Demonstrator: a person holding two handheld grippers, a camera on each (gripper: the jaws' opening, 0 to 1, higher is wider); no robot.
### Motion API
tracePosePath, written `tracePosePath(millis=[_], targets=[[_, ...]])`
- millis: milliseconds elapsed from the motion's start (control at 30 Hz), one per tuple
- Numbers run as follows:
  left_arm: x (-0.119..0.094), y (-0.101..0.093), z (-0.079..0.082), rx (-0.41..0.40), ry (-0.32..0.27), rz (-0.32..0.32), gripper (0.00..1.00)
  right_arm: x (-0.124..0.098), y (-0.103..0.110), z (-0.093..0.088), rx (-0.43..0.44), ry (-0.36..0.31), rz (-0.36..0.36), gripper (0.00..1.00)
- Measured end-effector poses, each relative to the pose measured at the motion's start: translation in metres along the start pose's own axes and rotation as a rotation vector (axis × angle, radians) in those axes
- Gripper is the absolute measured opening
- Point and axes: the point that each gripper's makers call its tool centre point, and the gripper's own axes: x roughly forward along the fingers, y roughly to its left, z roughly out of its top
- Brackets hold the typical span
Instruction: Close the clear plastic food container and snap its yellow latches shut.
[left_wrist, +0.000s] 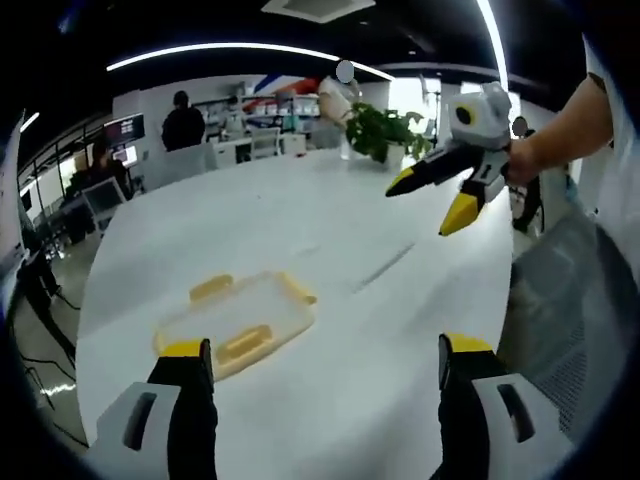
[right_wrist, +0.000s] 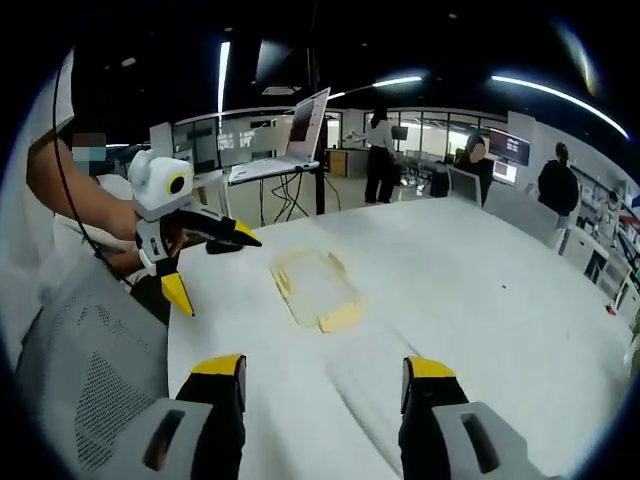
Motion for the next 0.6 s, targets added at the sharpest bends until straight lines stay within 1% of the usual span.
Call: tracePosePath(millis=[167,300,433,600], targets=[[0.001,0.006,0.000,0.024,0.014,-0.011,0.90,0.007,-0.002,0.004,-0.019,0.014,0.016,0.60],[0.002,0.010,0.002,0.027,0.009,-0.016,0.90,0.011,-0.001,0.009,-0.049,0.020,0.032,0.60],[0.004,0.013,0.001,0.037,0.022,-0.024,0.90,0.017,-0.003,0.010,-0.055,0.027,0.041,0.60],[0.004,0.018,0.003,0.045,0.018,-0.026,0.90,0.021,-0.004,0.017,-0.059,0.019,0.044,0.59]])
